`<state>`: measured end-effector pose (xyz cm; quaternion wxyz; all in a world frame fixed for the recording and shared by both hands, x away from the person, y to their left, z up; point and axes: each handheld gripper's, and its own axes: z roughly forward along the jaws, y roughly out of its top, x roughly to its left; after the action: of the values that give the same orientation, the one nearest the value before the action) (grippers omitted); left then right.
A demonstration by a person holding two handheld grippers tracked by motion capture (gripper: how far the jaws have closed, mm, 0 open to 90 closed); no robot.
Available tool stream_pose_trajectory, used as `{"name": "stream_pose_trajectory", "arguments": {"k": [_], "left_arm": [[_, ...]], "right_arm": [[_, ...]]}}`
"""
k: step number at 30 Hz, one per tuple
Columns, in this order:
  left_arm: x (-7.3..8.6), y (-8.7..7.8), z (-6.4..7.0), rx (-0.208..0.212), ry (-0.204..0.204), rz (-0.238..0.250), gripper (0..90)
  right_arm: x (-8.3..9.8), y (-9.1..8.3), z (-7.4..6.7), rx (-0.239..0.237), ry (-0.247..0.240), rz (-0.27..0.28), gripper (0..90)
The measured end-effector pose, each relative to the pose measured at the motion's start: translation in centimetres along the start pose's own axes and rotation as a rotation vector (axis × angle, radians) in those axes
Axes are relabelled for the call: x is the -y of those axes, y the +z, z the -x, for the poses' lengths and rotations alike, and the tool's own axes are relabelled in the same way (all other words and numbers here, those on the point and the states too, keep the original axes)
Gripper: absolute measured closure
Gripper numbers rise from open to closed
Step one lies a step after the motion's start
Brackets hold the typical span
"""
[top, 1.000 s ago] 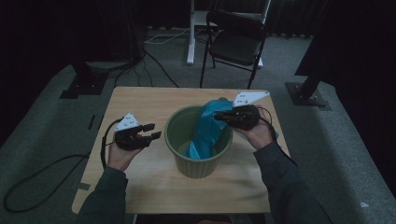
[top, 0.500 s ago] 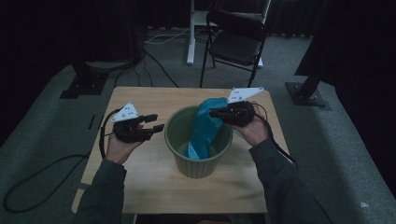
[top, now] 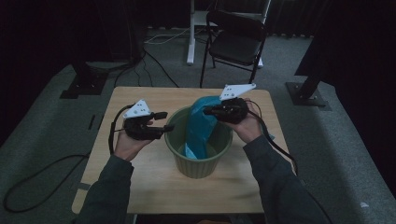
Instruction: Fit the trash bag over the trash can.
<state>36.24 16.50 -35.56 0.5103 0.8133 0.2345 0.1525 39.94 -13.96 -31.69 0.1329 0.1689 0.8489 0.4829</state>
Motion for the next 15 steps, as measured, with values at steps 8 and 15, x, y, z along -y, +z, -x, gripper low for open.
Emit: {"name": "stream_pose_trajectory", "arguments": {"k": [8, 15], "left_arm": [[-1.1, 1.7, 1.0, 0.007, 0.027, -0.019, 39.3], [-2.1, 2.9, 1.6, -0.005, 0.041, -0.037, 37.9]], "right_arm": [[-0.7, 0.6, -0.5, -0.005, -0.001, 0.010, 90.0], [-0.8, 0.8, -0.8, -0.024, 0.010, 0.028, 90.0]]}}
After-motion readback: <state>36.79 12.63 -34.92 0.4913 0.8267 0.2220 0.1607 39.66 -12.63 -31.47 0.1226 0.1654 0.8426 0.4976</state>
